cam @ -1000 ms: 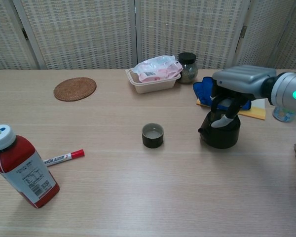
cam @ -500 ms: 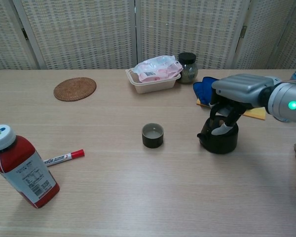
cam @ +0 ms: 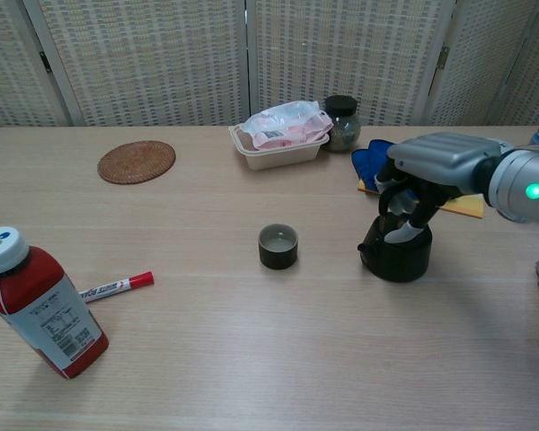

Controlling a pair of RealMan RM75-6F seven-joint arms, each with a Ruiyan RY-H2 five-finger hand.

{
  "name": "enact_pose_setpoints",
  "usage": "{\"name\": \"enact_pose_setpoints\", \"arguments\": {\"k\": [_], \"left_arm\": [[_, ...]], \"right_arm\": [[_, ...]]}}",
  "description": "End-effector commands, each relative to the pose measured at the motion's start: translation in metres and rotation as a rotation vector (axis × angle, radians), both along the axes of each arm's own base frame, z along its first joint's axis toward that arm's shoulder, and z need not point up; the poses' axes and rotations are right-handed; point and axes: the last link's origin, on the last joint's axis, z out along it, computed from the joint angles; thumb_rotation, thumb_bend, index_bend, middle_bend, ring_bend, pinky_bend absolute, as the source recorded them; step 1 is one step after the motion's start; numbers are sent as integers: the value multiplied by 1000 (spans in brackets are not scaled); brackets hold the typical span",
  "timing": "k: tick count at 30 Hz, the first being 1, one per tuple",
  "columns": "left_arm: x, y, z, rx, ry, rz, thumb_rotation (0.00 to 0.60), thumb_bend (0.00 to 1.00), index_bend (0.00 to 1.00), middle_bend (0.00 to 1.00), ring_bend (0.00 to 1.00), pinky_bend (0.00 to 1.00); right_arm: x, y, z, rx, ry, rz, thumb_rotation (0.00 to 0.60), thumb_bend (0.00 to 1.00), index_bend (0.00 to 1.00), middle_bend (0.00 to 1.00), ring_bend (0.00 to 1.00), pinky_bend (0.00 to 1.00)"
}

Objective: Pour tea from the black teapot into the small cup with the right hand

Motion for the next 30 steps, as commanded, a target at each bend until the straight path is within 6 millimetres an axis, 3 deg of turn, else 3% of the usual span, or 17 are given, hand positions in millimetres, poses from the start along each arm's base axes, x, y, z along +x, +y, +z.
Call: {"name": "enact_pose_setpoints", "arguments": {"k": [1,6,9,13,18,21,24,30], "left_arm": [[0,0,0,1,-1,0,237,0,148,0,0,0],[0,1,1,1,0,-4,239,0,148,0,0,0],[0,3,1,0,1,-8,236,0,148,0,0,0],[0,5,2,-1,-1,-14,235,0,148,0,0,0],[1,10,1,-7,-2,-26,235,0,148,0,0,0],[2,13,1,-10,-3,-32,240,0,148,0,0,0],[2,15,-1,-19,-3,-32,235,0,148,0,0,0],[5,21,-4,-38,-4,-35,240,0,148,0,0,0]], "right_arm": [[1,1,3,-6,-16,0,459,0,486,464,411,298],[4,4,11,-21,-45,12,459,0,284,266,199,209],[6,7,18,-47,-64,27,458,0,213,188,127,160],[2,12,36,-151,-69,72,457,0,198,172,113,129],[-12,32,67,-257,-89,66,459,0,186,164,73,63],[-25,48,88,-290,-96,19,459,0,115,93,4,0],[-39,64,107,-319,-89,-11,454,0,71,35,0,0],[-68,96,133,-357,-152,-69,366,0,53,15,0,0]]}}
